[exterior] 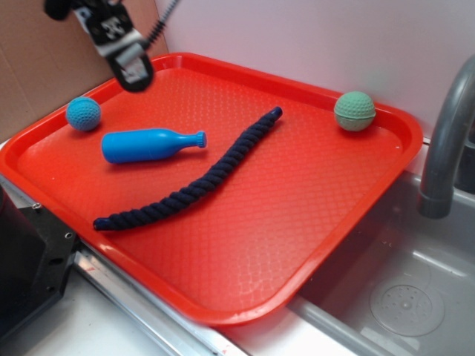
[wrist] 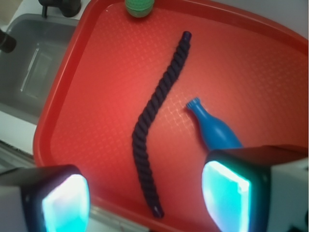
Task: Grab the blue rope.
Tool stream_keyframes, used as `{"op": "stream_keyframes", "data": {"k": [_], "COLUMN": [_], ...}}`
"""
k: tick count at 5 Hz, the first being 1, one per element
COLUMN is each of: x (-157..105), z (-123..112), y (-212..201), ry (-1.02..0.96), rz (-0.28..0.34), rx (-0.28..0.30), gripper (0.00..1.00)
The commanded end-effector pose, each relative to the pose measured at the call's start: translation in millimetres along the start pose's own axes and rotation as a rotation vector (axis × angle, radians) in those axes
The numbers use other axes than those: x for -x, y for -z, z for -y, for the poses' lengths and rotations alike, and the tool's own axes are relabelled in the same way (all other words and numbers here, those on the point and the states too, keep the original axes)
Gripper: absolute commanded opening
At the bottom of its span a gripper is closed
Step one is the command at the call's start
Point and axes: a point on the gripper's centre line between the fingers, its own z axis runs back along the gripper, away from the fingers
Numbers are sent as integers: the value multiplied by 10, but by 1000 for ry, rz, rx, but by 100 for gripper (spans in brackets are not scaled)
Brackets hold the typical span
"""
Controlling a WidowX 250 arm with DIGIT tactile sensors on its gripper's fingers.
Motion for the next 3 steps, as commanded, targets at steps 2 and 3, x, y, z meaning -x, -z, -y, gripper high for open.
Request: {"op": "stream_keyframes", "data": {"k": [2, 3], "x": [-118, -79], "z": [145, 114], "y": [744, 955], "ry": [235, 238], "rz": [-161, -188], "rx": [-152, -173], "gripper": [100, 100]}}
